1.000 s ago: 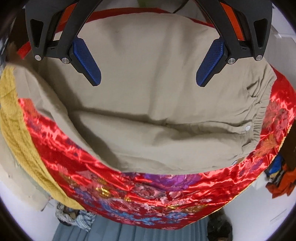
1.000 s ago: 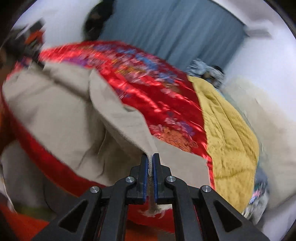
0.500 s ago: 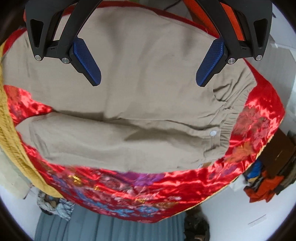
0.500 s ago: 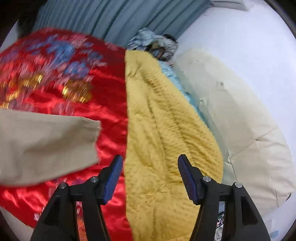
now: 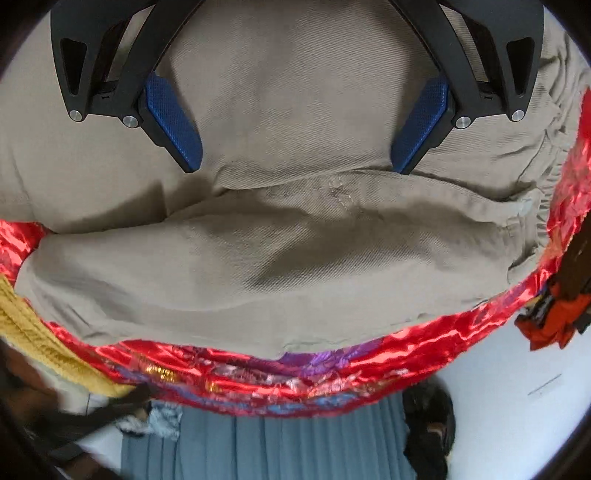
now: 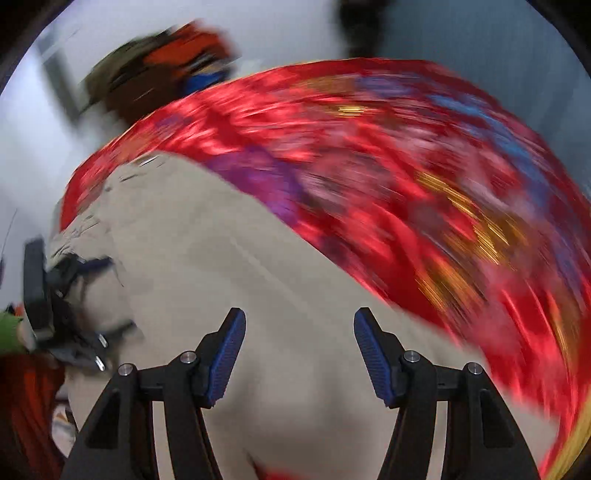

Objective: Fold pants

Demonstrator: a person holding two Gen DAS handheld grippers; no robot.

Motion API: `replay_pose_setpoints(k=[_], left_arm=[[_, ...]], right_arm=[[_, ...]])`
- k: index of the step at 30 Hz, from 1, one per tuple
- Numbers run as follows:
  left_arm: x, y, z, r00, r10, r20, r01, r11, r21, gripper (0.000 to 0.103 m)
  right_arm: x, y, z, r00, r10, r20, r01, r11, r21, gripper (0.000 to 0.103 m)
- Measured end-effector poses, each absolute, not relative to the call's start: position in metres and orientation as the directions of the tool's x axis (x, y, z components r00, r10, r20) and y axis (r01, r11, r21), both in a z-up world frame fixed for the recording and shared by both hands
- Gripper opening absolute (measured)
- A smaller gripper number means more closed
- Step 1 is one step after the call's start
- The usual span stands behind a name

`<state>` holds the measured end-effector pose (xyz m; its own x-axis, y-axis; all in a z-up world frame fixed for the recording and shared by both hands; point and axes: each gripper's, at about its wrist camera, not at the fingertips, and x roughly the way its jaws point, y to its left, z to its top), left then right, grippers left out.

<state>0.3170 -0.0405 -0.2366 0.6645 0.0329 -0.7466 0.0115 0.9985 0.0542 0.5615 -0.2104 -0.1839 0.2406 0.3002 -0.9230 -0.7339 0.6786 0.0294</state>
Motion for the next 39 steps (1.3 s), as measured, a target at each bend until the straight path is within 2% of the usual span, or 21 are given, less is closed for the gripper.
replay_pose_setpoints(k=[8, 13, 14, 16, 19, 21, 24, 26, 27, 29, 31, 32, 36, 39], left_arm=[[0.316, -0.039, -0.241, 0.689, 0.017, -0.724, 0.015, 0.999, 0.037, 0.102], [0.31, -0.036, -0.241, 0.697, 0.013, -0.717, 0.015, 0.999, 0.033, 0.102], [0.309, -0.036, -0.241, 0.697, 0.013, -0.717, 0.015, 0.999, 0.032, 0.102], [0.308, -0.036, -0.242, 0.697, 0.013, -0.717, 0.015, 0.999, 0.033, 0.102], [0.308, -0.036, -0.242, 0.697, 0.013, -0.717, 0.015, 0.999, 0.032, 0.102], [0.308, -0.036, -0.242, 0.697, 0.013, -0.717, 0.015, 0.999, 0.033, 0.102], [0.309, -0.038, -0.242, 0.695, 0.019, -0.719, 0.02, 0.999, 0.046, 0.102], [0.309, -0.038, -0.242, 0.693, 0.022, -0.72, 0.019, 0.999, 0.049, 0.102], [0.31, -0.038, -0.241, 0.691, 0.023, -0.722, 0.019, 0.999, 0.049, 0.102], [0.31, -0.039, -0.241, 0.689, 0.024, -0.724, 0.018, 0.999, 0.05, 0.102], [0.31, -0.04, -0.24, 0.686, 0.024, -0.728, 0.018, 0.999, 0.05, 0.102], [0.311, -0.04, -0.238, 0.677, 0.025, -0.736, 0.018, 0.999, 0.051, 0.102], [0.313, -0.039, -0.213, 0.626, 0.006, -0.78, 0.035, 0.999, 0.035, 0.102], [0.32, -0.033, -0.175, 0.65, -0.028, -0.76, 0.019, 1.0, -0.021, 0.102]], right_arm=[[0.622, -0.129, -0.25, 0.002, 0.195, -0.981, -0.852, 0.515, 0.1, 0.055], [0.628, -0.118, -0.268, -0.08, 0.074, -0.994, -0.9, 0.423, 0.103, 0.009], [0.629, -0.118, -0.266, -0.072, 0.055, -0.996, -0.906, 0.414, 0.088, 0.004], [0.626, -0.115, -0.259, -0.052, 0.033, -0.998, -0.92, 0.387, 0.061, 0.002], [0.618, -0.099, -0.25, 0.034, -0.014, -0.999, -0.946, 0.321, -0.037, 0.001], [0.614, -0.091, -0.238, 0.196, -0.048, -0.979, -0.94, 0.274, -0.202, 0.001], [0.608, -0.074, -0.232, 0.507, -0.106, -0.855, -0.838, 0.169, -0.518, 0.0], [0.61, -0.059, -0.234, 0.56, -0.106, -0.822, -0.8, 0.192, -0.569, 0.001], [0.612, -0.057, -0.237, 0.556, -0.118, -0.823, -0.79, 0.234, -0.567, 0.001], [0.614, -0.063, -0.237, 0.545, -0.106, -0.832, -0.767, 0.338, -0.546, 0.015], [0.614, -0.084, -0.222, 0.521, -0.04, -0.852, -0.718, 0.519, -0.463, 0.044], [0.608, -0.095, -0.214, 0.515, 0.002, -0.857, -0.682, 0.607, -0.409, 0.048], [0.567, -0.216, -0.193, 0.468, 0.227, -0.854, -0.461, 0.887, -0.017, 0.052], [0.535, -0.308, -0.2, 0.488, 0.243, -0.838, -0.29, 0.951, 0.107, 0.052]])
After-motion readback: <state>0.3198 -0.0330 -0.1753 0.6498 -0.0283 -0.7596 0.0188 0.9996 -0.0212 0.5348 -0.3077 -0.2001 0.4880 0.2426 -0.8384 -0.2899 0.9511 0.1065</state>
